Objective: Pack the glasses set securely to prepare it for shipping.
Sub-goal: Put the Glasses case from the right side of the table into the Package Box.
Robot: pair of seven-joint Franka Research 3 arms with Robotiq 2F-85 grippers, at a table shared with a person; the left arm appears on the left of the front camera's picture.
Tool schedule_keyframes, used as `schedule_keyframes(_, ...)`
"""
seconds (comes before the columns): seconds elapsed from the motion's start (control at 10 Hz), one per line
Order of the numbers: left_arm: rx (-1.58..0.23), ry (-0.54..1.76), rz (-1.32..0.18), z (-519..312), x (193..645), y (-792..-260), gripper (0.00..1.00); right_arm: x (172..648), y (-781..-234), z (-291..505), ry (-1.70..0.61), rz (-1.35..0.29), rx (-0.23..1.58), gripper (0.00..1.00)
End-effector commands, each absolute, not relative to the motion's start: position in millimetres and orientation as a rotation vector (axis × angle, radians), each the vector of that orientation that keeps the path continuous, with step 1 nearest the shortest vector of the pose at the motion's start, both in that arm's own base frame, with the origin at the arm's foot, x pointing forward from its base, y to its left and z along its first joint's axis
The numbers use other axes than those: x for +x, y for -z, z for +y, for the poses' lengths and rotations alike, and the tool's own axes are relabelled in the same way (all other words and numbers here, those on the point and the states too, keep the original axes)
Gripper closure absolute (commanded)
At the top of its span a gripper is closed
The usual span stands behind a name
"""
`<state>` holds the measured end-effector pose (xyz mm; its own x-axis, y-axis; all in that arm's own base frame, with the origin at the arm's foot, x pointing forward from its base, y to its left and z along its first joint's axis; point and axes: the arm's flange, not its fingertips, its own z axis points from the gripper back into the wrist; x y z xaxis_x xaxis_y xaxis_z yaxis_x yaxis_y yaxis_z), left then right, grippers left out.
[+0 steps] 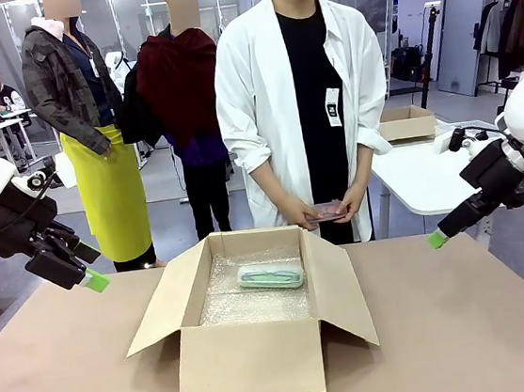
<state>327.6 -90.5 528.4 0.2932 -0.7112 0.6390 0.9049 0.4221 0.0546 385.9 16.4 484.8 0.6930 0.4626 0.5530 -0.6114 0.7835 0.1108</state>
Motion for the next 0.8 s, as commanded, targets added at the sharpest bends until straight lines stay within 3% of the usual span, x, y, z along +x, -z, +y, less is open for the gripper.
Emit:
schedule_keyframes(0.0,-0.369,1.128,-0.651,-87.2,328.0,-528.8,0.0,385.0,-486.1,16.9,-0.603,-0.534,0.298,0.0)
schedule_keyframes(0.7,-0.369,1.128,-0.651,-87.2,328.0,-528.8,0.0,385.0,-486.1,16.9,-0.603,-0.534,0.298,0.0)
